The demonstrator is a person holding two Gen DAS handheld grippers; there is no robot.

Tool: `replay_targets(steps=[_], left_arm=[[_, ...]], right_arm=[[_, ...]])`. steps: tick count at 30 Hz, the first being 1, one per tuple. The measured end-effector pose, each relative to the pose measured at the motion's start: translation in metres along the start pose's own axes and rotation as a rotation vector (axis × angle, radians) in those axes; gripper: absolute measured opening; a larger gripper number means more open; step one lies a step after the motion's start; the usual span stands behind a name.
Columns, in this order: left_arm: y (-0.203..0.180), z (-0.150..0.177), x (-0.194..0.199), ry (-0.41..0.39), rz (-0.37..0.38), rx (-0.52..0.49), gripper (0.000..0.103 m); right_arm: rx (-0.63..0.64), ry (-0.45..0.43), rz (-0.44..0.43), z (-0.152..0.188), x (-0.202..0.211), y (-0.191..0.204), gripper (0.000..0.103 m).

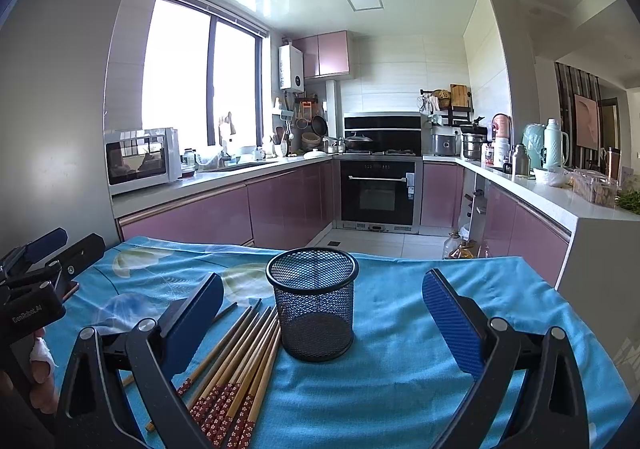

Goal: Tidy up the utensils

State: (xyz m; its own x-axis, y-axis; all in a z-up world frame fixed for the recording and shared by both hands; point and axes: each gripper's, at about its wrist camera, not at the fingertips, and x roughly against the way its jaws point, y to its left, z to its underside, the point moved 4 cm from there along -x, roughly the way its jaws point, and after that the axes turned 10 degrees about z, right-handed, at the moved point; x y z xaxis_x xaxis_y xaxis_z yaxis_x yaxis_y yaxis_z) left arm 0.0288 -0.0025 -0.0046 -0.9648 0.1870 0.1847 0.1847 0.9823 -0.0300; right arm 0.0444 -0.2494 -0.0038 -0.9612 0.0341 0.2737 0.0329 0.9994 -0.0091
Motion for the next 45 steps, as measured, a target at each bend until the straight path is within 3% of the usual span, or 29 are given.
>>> replay_targets(steps=[45], left_arm=[[-0.0048, 0.0027, -0.0050, 0.017, -0.004, 0.004, 0.097]], right_arm=[[-0.009, 0.010, -0.007, 0.0008, -0.0003, -0.0002, 0.096]])
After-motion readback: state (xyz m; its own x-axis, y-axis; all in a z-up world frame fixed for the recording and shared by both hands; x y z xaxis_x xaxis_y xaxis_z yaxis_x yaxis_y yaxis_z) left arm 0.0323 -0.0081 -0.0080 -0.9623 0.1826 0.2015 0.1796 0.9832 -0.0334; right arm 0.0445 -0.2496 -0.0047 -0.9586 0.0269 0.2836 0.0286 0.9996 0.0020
